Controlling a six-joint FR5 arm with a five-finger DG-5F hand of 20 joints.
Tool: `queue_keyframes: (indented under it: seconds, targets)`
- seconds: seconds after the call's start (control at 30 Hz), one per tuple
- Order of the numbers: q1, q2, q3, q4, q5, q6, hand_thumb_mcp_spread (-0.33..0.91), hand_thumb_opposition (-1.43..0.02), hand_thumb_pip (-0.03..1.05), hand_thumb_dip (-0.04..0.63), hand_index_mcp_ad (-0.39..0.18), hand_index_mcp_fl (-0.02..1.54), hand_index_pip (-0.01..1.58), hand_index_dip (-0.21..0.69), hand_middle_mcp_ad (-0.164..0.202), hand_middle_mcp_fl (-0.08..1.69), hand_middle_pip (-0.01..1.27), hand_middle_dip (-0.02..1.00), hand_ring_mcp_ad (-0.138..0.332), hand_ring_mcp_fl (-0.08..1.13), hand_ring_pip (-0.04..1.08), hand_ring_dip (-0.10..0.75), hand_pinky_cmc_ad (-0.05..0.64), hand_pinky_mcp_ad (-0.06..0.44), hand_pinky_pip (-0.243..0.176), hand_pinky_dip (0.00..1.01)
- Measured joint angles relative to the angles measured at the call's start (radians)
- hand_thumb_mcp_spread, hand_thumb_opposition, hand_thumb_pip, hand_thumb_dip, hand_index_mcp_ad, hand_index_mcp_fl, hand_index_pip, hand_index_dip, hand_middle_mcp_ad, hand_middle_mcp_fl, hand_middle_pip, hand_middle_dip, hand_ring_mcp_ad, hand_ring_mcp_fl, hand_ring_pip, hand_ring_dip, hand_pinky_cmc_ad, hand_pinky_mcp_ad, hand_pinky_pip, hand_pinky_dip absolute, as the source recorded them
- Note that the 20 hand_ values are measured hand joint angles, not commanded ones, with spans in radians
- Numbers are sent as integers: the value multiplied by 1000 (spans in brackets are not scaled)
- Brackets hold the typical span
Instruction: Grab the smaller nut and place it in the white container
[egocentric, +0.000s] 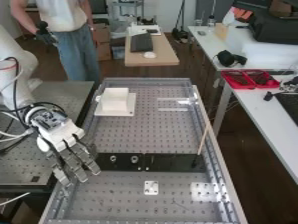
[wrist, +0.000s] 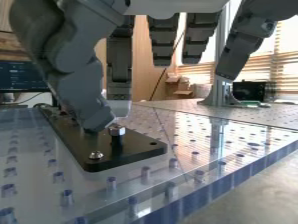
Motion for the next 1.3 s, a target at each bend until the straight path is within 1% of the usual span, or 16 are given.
queue_keyframes:
  seconds: [0.03, 0.07, 0.2, 0.37, 0.4, 0.47, 0.53, 0.73, 0.8, 0.9, 1.07, 1.17, 1.3]
  targets:
    - [-2, -2, 1, 1, -1, -1, 377, -792, 799, 220, -175, 14, 1562, 77, 80, 3, 119, 234, 113, 0, 98, 117, 353, 264, -105, 555]
    - [-4, -4, 2, 3, -3, -2, 377, -789, 799, 220, -175, 14, 1562, 77, 75, 3, 119, 234, 113, 0, 98, 117, 353, 255, -108, 555]
    - [-11, -9, 6, 2, -8, -12, 377, -789, 799, 220, -175, 14, 1562, 77, 79, 3, 119, 234, 113, 0, 98, 117, 353, 244, -108, 555]
    - [-26, -19, 17, -18, -19, -5, 377, -789, 799, 220, -175, 14, 1562, 77, 75, 3, 119, 234, 113, 0, 98, 117, 353, 244, -108, 555]
    - [-27, -20, 18, -19, -20, -5, 379, -789, 799, 220, -175, 14, 1562, 77, 80, 3, 119, 234, 113, 0, 101, 117, 353, 241, -105, 557]
    - [-30, -22, 19, -19, -22, -4, 389, -789, 799, 220, -175, 14, 1562, 77, 75, 3, 119, 234, 115, 0, 98, 117, 353, 229, -105, 553]
    - [-33, -24, 19, -21, -26, -7, 389, -789, 799, 220, -176, 14, 1562, 77, 80, 3, 119, 234, 115, 0, 98, 117, 353, 230, -105, 557]
    - [-33, -30, 22, -25, -32, -8, 389, -789, 799, 220, -176, 14, 1562, 77, 75, 3, 119, 234, 115, 0, 101, 117, 353, 230, -108, 557]
    - [-34, -32, 23, -30, -33, -8, 386, -789, 799, 220, -176, 14, 1562, 77, 75, 3, 119, 234, 115, 0, 98, 117, 353, 213, -105, 557]
    - [-34, -34, 25, -33, -34, -12, 400, -789, 799, 220, -176, 14, 1562, 77, 79, 3, 119, 234, 124, 0, 101, 117, 353, 213, -108, 557]
    - [-36, -34, 27, -29, -36, -16, 396, -789, 799, 220, -180, 14, 1562, 75, 77, 3, 119, 234, 124, 0, 98, 117, 354, 215, -108, 557]
    - [-37, -35, 29, -28, -37, -24, 396, -791, 782, 220, -176, 14, 1559, 75, 75, 3, 119, 234, 126, 0, 98, 117, 353, 215, -105, 557]
    - [-37, -35, 30, -29, -37, -22, 396, -791, 780, 223, -178, 17, 1559, 73, 75, 3, 119, 234, 126, 0, 98, 117, 353, 213, -108, 557]
